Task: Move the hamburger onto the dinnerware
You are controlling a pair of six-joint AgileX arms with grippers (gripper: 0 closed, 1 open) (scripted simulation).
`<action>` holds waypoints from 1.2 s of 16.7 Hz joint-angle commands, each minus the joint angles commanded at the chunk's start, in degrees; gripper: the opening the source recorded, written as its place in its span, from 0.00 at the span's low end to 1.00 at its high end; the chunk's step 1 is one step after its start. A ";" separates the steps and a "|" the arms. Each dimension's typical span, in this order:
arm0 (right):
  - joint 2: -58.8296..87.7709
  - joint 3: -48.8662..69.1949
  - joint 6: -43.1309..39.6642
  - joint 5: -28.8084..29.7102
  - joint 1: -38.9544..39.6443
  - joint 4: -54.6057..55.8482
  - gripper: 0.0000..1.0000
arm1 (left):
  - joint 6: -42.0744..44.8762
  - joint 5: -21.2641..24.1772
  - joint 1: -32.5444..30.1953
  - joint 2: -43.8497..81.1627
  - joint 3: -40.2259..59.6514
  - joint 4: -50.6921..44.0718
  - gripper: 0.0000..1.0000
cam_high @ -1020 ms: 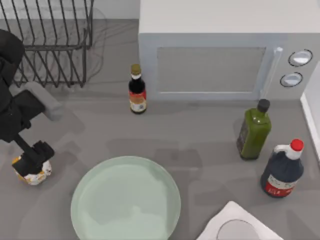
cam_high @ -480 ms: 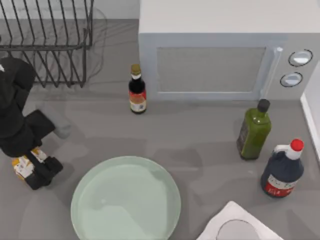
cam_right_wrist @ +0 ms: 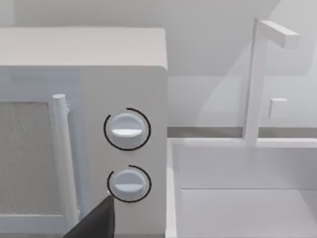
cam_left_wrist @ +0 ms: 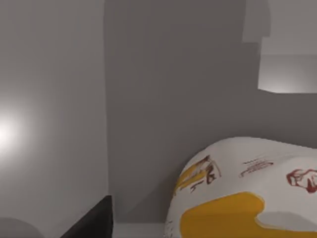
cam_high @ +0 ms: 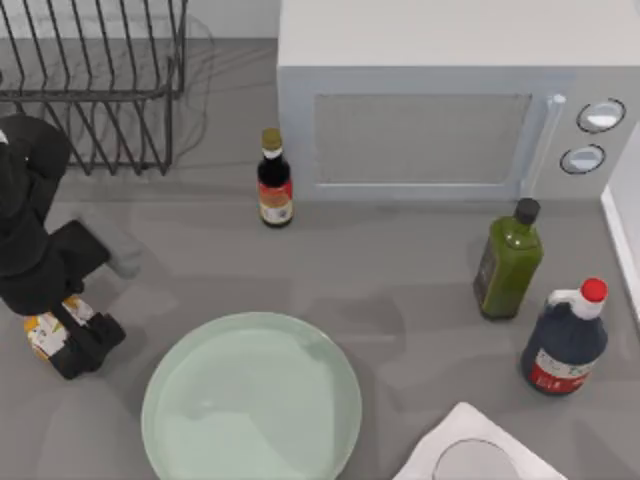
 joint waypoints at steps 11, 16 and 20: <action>0.00 0.00 0.00 0.00 0.00 0.00 1.00 | 0.00 0.00 0.00 0.00 0.00 0.00 0.00; 0.00 0.00 0.00 0.00 0.00 0.00 1.00 | 0.00 0.00 0.00 0.00 0.00 0.00 0.00; 0.00 0.00 0.00 0.00 0.00 0.00 1.00 | -0.35 1.30 0.07 -3.85 2.11 -4.58 0.00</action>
